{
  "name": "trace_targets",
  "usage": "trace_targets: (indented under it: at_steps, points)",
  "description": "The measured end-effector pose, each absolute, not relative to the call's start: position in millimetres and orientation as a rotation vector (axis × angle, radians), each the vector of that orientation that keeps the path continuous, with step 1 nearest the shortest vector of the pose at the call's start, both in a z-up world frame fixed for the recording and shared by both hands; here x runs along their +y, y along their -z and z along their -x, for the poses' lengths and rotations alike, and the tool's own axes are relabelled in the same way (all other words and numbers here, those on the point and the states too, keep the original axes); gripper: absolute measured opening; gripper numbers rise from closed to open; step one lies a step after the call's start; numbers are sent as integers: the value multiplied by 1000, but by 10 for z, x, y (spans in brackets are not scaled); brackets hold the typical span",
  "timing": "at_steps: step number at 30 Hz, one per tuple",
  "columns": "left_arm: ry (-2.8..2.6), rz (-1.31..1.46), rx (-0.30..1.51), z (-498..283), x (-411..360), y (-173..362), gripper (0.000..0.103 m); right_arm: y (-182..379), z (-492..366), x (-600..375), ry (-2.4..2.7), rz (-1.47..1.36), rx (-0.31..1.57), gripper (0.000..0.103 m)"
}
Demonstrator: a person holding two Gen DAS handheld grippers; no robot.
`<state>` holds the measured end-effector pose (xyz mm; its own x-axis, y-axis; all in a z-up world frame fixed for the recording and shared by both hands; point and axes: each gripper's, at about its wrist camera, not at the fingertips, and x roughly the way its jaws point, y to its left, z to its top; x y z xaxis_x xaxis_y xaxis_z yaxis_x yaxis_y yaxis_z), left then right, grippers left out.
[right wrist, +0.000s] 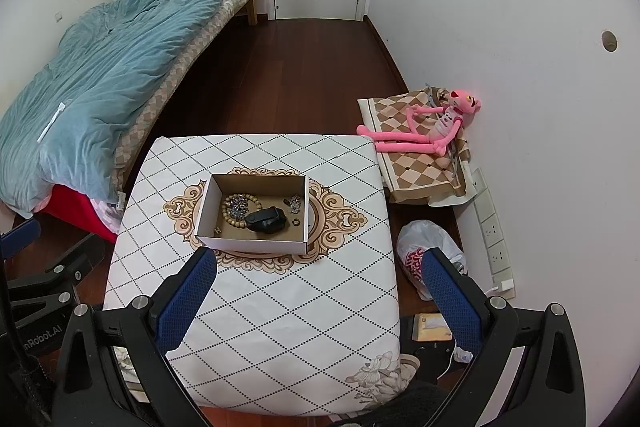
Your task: Organize jewelry
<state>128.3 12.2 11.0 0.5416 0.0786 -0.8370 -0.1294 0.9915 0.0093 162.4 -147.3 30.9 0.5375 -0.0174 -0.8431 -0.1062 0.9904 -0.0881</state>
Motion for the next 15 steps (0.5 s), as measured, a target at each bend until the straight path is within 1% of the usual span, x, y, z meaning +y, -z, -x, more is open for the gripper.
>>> trace_targets:
  at_steps: [15]
  points:
    - [-128,56,984,-1331,80,-170,101,-299,-1659,-1461,-56,128,1004,103]
